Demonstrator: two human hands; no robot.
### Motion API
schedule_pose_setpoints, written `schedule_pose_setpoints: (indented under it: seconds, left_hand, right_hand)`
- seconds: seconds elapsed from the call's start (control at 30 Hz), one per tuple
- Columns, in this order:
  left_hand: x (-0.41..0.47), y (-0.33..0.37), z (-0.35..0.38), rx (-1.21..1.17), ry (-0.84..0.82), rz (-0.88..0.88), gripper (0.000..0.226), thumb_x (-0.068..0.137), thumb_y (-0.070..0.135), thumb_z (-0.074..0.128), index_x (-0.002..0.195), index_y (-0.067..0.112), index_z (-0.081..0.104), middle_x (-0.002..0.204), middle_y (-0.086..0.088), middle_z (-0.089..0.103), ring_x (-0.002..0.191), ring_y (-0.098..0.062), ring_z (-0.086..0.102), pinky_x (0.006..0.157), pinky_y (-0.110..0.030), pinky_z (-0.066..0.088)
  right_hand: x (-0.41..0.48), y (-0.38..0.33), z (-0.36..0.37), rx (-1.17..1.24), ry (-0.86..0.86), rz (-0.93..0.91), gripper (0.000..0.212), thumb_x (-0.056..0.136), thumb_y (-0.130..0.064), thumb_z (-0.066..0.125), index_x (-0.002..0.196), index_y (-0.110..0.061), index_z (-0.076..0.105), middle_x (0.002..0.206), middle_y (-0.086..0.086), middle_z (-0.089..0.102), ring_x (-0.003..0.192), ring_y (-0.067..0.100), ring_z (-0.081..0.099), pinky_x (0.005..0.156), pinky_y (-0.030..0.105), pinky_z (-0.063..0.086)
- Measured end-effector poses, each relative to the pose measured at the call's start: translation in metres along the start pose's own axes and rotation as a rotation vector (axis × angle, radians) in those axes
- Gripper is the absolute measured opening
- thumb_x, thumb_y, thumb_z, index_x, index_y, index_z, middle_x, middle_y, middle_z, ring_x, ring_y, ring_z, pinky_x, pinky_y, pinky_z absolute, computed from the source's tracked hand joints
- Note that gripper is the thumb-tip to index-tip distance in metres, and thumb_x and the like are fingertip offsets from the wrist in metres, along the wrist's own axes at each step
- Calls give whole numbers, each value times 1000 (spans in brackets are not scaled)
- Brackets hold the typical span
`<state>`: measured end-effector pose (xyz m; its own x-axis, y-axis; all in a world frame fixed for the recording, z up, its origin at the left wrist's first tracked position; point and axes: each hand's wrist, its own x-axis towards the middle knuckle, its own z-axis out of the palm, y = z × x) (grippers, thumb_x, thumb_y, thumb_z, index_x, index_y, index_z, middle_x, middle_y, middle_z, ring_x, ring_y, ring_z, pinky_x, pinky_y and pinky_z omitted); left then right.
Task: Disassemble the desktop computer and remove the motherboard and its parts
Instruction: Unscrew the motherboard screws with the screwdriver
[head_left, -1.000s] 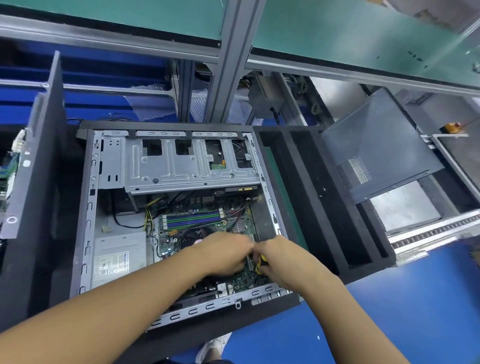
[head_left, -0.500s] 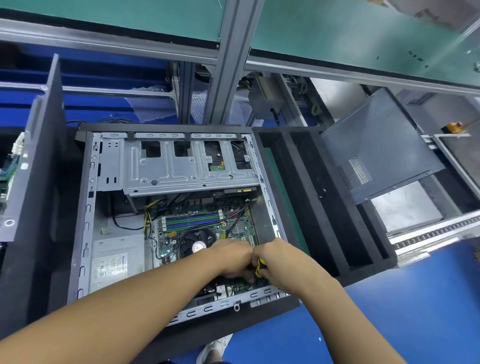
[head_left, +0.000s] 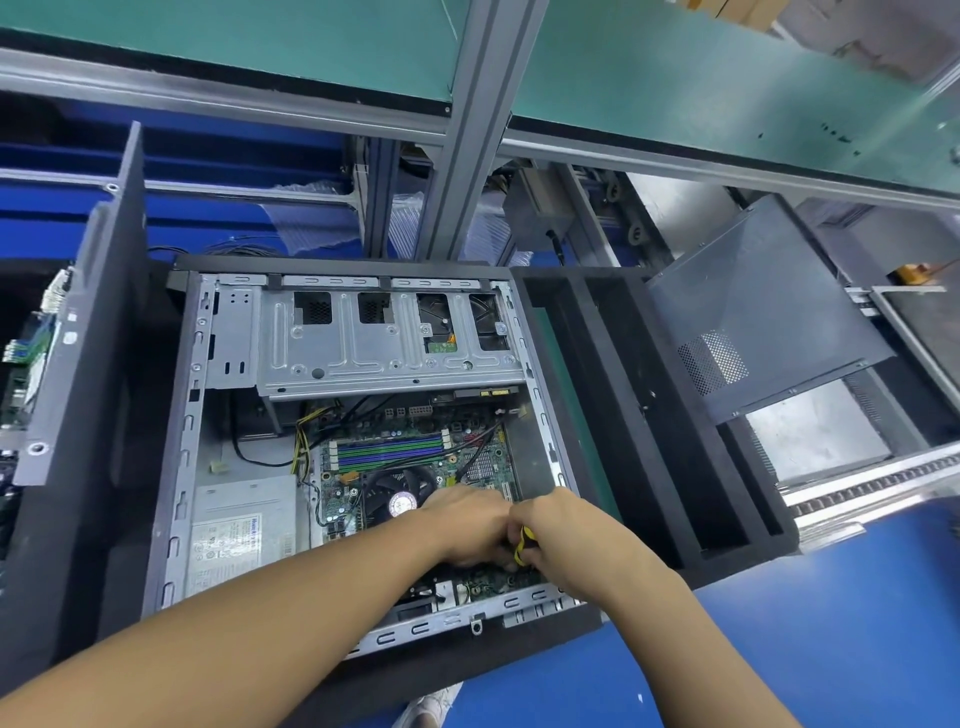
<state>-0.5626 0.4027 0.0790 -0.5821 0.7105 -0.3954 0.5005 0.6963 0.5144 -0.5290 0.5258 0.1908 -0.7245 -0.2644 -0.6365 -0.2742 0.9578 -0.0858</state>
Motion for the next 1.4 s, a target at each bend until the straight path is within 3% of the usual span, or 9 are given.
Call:
schedule_pose_setpoints:
  seconds: [0.17, 0.43, 0.57, 0.73, 0.97, 1.07, 1.23, 1.3, 1.4]
  left_hand:
    - [1, -1, 1, 1, 18, -11, 29, 85, 55, 66, 100, 30, 68, 83, 7, 54, 90, -28, 62, 69, -36, 49]
    - [-1, -1, 2, 34, 28, 45, 28, 88, 53, 65, 101, 29, 69, 88, 3, 61, 91, -28, 62, 70, -35, 49]
    - [-1, -1, 1, 60, 42, 98, 26, 90, 53, 62, 104, 32, 69, 94, 0, 66, 89, -27, 63, 66, -34, 45]
    - [-2, -2, 2, 54, 66, 109, 24, 89, 53, 63, 105, 36, 68, 81, 6, 57, 87, -25, 63, 63, -32, 39]
    - [-1, -1, 2, 81, 31, 100, 31, 89, 56, 62, 106, 32, 69, 93, 2, 68, 90, -26, 65, 71, -36, 52]
    - [-2, 1, 1, 96, 0, 95, 31, 85, 55, 66, 93, 25, 68, 76, 4, 58, 76, -24, 59, 63, -32, 44]
    - [2, 5, 0, 28, 5, 36, 32, 86, 31, 63, 62, 21, 45, 62, 7, 47, 69, -25, 54, 52, -27, 38]
    - [3, 7, -2, 15, 29, 77, 26, 85, 32, 67, 68, 21, 50, 66, 5, 52, 70, -24, 54, 48, -25, 31]
    - [5, 5, -4, 85, 49, 200, 23, 83, 41, 73, 89, 19, 68, 81, 1, 64, 77, -25, 58, 58, -28, 39]
  right_hand:
    - [0, -1, 0, 3, 4, 0, 15, 96, -13, 58, 108, -20, 63, 111, 9, 58, 77, 26, 52, 68, 28, 41]
    - [-5, -1, 7, -26, 21, 8, 13, 97, -18, 58, 108, -14, 63, 107, 13, 64, 93, 31, 62, 69, 31, 43]
    - [-9, -3, 7, -12, 36, 39, 16, 97, -24, 59, 108, -12, 62, 106, 13, 65, 79, 30, 56, 66, 31, 41]
    - [-9, -5, 5, -9, 22, 51, 16, 98, -24, 58, 107, -12, 62, 107, 14, 64, 77, 30, 53, 66, 30, 41]
    - [-9, -7, 7, -19, -21, 76, 13, 97, -17, 58, 107, -11, 64, 108, 13, 65, 87, 31, 63, 66, 29, 41]
    - [-9, -8, 7, 10, -44, 83, 19, 99, -22, 57, 112, -9, 62, 109, 13, 65, 93, 31, 65, 67, 31, 43]
    - [-15, -11, 2, 43, -54, 50, 43, 107, -40, 30, 114, -7, 57, 111, 14, 61, 86, 27, 56, 79, 37, 47]
    - [-20, -11, -1, 68, -12, 53, 36, 107, -36, 31, 115, -10, 54, 113, 11, 57, 88, 25, 54, 81, 37, 47]
    - [-28, -8, -14, 76, 171, 75, 21, 103, -39, 42, 102, -19, 47, 102, -1, 49, 92, 23, 54, 78, 39, 49]
